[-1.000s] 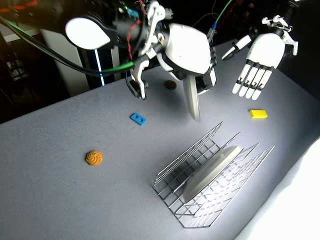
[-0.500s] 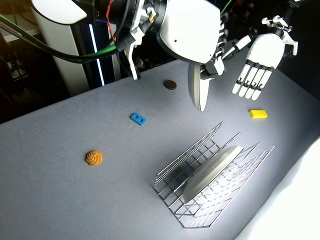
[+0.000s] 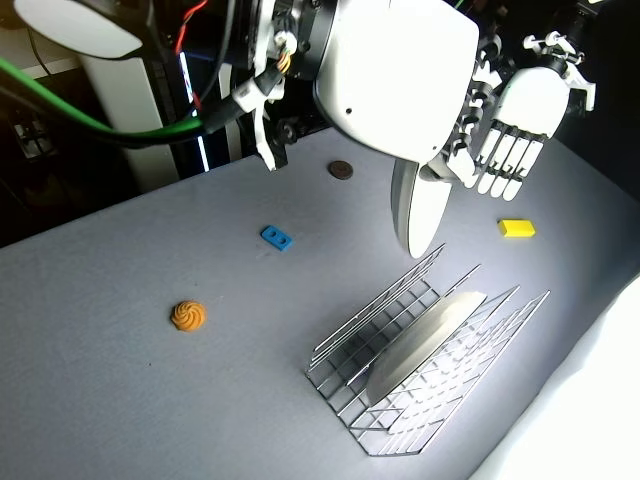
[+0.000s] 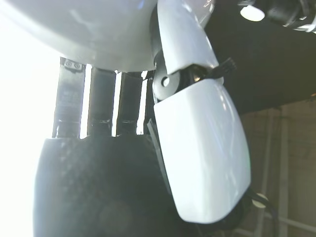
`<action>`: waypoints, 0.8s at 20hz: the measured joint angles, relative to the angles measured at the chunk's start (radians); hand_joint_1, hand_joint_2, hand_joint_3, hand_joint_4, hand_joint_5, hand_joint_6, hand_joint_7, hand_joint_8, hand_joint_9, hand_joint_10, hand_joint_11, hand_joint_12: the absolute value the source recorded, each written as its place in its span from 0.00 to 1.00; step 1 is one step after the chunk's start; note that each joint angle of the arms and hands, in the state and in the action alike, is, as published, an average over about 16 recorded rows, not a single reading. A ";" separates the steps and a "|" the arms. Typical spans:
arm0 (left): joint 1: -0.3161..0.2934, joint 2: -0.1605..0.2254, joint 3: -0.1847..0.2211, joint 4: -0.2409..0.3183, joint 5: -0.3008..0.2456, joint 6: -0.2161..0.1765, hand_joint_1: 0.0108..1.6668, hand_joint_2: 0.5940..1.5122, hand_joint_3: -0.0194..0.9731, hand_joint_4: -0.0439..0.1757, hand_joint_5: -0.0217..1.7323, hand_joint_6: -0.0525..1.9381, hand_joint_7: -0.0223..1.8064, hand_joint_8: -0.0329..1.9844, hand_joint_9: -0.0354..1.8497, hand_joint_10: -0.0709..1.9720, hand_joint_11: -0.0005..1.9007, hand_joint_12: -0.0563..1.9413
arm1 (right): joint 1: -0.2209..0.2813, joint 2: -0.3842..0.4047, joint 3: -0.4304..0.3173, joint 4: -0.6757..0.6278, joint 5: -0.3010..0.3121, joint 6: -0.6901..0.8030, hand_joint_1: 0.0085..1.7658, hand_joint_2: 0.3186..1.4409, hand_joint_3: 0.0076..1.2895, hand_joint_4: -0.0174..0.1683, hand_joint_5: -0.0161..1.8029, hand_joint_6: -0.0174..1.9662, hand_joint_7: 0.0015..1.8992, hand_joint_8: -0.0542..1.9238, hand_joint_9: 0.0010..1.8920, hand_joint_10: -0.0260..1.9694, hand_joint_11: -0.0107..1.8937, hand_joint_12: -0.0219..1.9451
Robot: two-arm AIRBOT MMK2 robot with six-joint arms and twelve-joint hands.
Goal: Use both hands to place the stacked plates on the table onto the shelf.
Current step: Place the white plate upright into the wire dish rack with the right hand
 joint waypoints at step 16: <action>0.000 -0.001 0.000 0.000 0.000 0.000 0.00 0.52 0.03 0.21 0.02 0.03 0.02 0.01 0.03 0.04 0.01 0.03 | -0.097 0.016 0.074 -0.061 0.116 0.033 0.78 0.65 0.01 0.05 0.50 0.44 0.54 0.48 0.52 0.52 0.39 0.56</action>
